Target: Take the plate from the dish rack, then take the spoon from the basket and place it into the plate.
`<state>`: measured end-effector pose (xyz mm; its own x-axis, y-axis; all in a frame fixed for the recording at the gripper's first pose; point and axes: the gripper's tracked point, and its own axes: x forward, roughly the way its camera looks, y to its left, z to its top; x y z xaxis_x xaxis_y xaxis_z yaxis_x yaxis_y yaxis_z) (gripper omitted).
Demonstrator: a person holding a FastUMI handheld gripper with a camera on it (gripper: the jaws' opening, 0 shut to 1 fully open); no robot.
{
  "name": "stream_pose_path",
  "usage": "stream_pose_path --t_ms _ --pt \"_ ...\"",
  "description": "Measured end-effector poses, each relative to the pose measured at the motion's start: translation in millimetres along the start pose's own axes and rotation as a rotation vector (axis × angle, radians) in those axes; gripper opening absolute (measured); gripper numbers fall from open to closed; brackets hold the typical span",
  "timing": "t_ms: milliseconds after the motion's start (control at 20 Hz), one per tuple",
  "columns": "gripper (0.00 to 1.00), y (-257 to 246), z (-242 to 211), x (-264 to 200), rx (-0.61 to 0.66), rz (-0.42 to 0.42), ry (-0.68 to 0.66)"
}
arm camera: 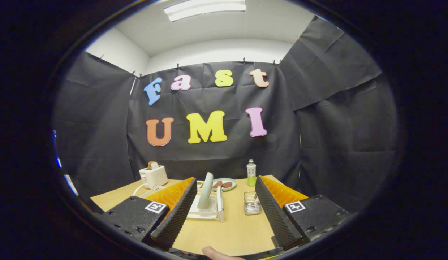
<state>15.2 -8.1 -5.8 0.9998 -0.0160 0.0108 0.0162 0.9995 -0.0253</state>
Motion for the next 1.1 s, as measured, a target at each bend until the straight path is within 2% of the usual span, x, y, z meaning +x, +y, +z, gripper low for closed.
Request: stream_pose_path --t_ms 200,350,500,650,950,1100 --pt "1.00 -9.5 10.1 20.2 -0.022 -0.042 -0.007" --pt "1.00 -2.5 17.6 46.1 -0.047 -0.030 0.014" --pt "1.00 3.7 28.5 84.3 -0.074 -0.006 0.046" --pt "1.00 8.7 41.4 135.6 -0.104 -0.020 0.068" --pt "1.00 42.6 13.2 245.7 -0.159 0.033 0.363" --pt "1.00 55.1 -5.1 283.7 -0.137 0.047 0.520"
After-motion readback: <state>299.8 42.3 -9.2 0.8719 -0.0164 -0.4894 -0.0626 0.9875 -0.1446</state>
